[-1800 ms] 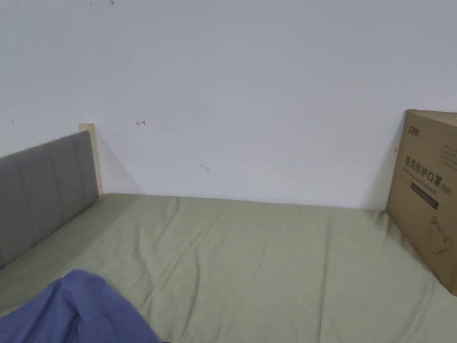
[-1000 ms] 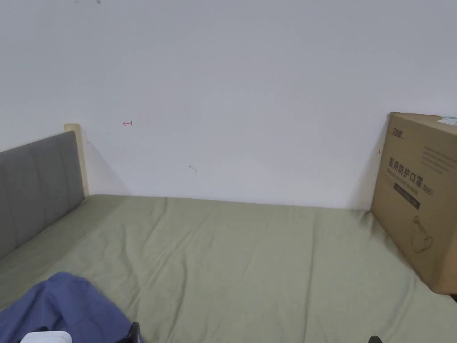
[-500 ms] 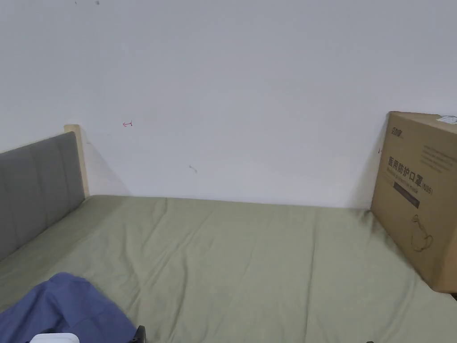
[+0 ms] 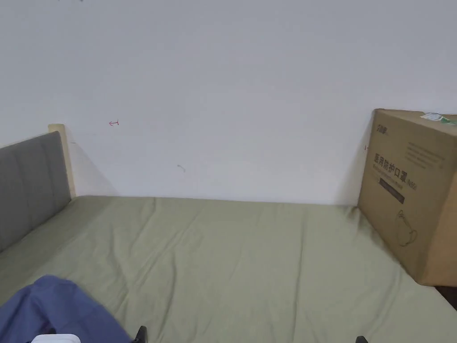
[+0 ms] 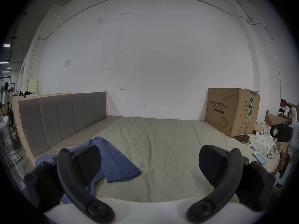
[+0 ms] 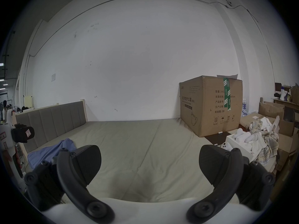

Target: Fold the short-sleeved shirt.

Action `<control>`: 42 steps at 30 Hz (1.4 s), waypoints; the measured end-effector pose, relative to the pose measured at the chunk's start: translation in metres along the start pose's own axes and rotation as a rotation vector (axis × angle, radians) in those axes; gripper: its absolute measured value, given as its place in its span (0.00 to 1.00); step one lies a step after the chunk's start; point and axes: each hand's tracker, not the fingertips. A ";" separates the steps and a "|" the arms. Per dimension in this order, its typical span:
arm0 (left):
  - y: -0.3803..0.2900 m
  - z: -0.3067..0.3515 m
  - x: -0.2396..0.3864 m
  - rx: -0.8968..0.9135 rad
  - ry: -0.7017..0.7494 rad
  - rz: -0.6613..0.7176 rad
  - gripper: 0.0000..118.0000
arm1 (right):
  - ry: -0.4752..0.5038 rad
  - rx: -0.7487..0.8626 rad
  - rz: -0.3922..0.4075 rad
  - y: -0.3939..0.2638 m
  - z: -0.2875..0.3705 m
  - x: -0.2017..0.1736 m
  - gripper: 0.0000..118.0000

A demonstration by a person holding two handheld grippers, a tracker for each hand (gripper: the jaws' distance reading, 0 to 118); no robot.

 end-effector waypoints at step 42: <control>-0.055 -0.046 -0.192 -0.305 0.327 -0.017 0.00 | 0.525 -0.217 0.181 -0.044 -0.086 -0.177 0.00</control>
